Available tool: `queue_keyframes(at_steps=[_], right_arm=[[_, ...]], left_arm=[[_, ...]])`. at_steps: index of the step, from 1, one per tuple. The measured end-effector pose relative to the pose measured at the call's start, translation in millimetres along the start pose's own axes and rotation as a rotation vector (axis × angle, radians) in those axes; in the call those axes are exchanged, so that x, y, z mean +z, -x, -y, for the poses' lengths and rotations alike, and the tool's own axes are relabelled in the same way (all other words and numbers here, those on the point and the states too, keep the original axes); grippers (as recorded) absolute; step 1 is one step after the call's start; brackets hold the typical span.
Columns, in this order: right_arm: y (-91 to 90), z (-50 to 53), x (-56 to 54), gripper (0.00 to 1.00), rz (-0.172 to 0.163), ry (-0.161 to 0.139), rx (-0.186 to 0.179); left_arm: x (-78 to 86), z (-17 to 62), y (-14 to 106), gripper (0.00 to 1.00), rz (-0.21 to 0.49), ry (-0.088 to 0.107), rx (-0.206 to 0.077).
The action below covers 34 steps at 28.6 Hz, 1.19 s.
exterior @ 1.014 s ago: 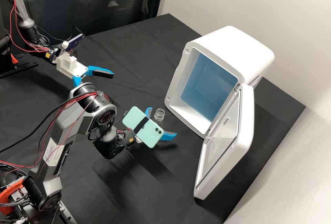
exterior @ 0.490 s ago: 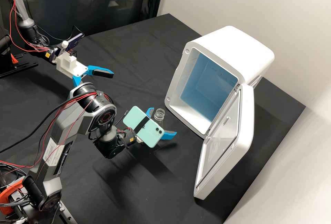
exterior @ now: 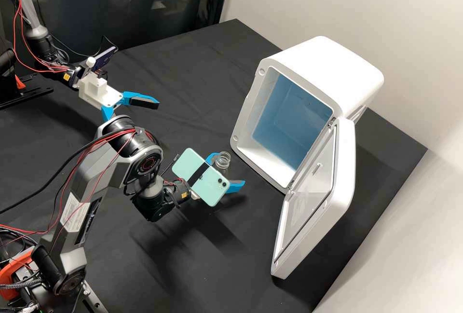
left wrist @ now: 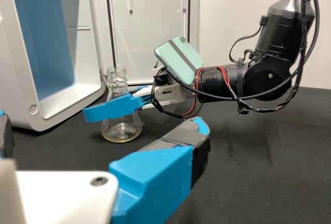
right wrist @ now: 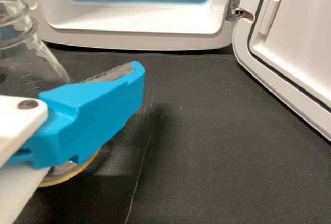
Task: Place the flask in the incubator
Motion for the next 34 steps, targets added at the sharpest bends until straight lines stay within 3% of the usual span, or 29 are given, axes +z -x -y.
queue_keyframes(at_steps=[15, 29, 32, 34], right_arm=[[0.0, 0.0, 0.0, 0.00, 0.000, 0.000, 0.000], [0.0, 0.0, 0.0, 0.00, 0.000, 0.000, 0.000], [1.5, -6.5, 3.1, 0.00, 0.005, -0.007, 0.012], [7.6, -19.1, 7.0, 0.00, 0.015, -0.028, 0.040]], left_arm=[[0.7, -2.1, 0.6, 1.00, 0.002, -0.003, 0.009], [0.8, 0.0, 2.6, 1.00, 0.000, 0.000, 0.000], [0.8, 0.0, 2.6, 1.00, 0.000, 0.000, 0.000], [0.8, 0.0, 2.6, 1.00, 0.000, 0.000, 0.000]])
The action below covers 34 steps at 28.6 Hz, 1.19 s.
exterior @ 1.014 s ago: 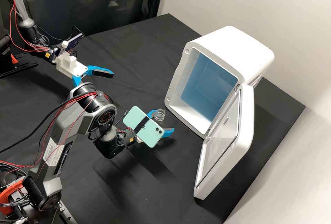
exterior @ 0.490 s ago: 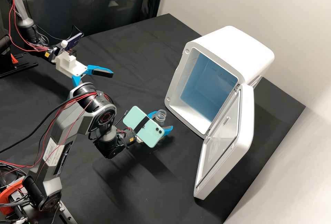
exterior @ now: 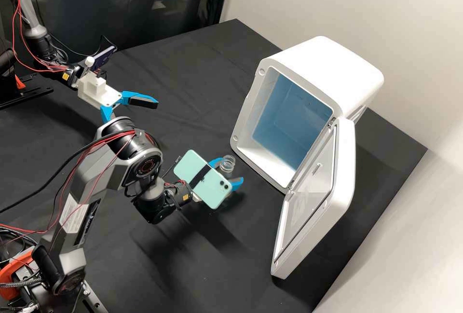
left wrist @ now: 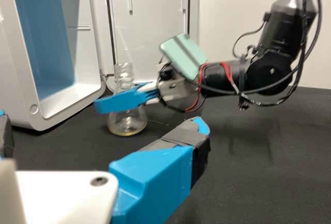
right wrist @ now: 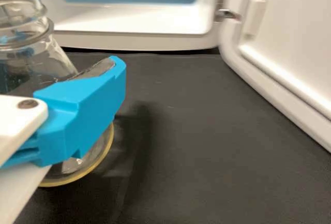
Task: Place the flask in the incubator
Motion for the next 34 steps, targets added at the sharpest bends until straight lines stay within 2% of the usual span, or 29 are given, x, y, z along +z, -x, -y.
queue_keyframes(at_steps=[3, 4, 5, 8, 9, 12, 17, 19, 24, 27, 31, 34], right_arm=[[7.5, -17.3, 3.6, 0.00, 0.012, -0.039, 0.054], [9.5, -23.4, 2.6, 0.00, 0.007, -0.048, 0.075], [13.0, -31.7, 2.2, 0.00, 0.002, -0.068, 0.104], [18.1, -43.2, 0.5, 0.00, -0.012, -0.092, 0.141], [19.4, -46.3, -1.2, 0.00, -0.021, -0.091, 0.150], [20.9, -48.7, -5.4, 0.00, -0.040, -0.085, 0.154], [11.1, -47.9, -20.1, 0.00, -0.074, -0.078, 0.129], [3.3, -46.0, -30.3, 0.00, -0.090, -0.073, 0.108], [-15.3, -48.4, -52.1, 0.00, -0.116, -0.075, 0.095], [-31.7, -55.0, -63.0, 0.00, -0.113, -0.093, 0.109], [-54.7, -67.5, -70.9, 0.00, -0.080, -0.123, 0.132], [-68.0, -73.5, -75.7, 0.00, -0.064, -0.130, 0.134]], left_arm=[[0.0, 0.0, 0.0, 1.00, 0.000, 0.000, 0.000], [0.0, 0.0, 0.0, 1.00, 0.000, 0.000, 0.000], [0.0, 0.0, 0.0, 1.00, 0.000, 0.000, 0.000], [0.0, 0.0, 0.0, 1.00, 0.000, 0.000, 0.000], [0.0, 0.0, 0.0, 1.00, 0.000, 0.000, 0.000], [0.0, 0.0, 0.0, 1.00, 0.000, 0.000, 0.000], [0.0, 0.0, 0.0, 1.00, 0.000, 0.000, 0.000], [0.0, 0.0, 0.0, 1.00, 0.000, 0.000, 0.000], [0.0, 0.0, 0.0, 1.00, 0.000, 0.000, 0.000], [0.0, 0.0, 0.0, 1.00, 0.000, 0.000, 0.000], [0.0, 0.0, 0.0, 1.00, 0.000, 0.000, 0.000], [0.0, 0.0, 0.0, 1.00, 0.000, 0.000, 0.000]])
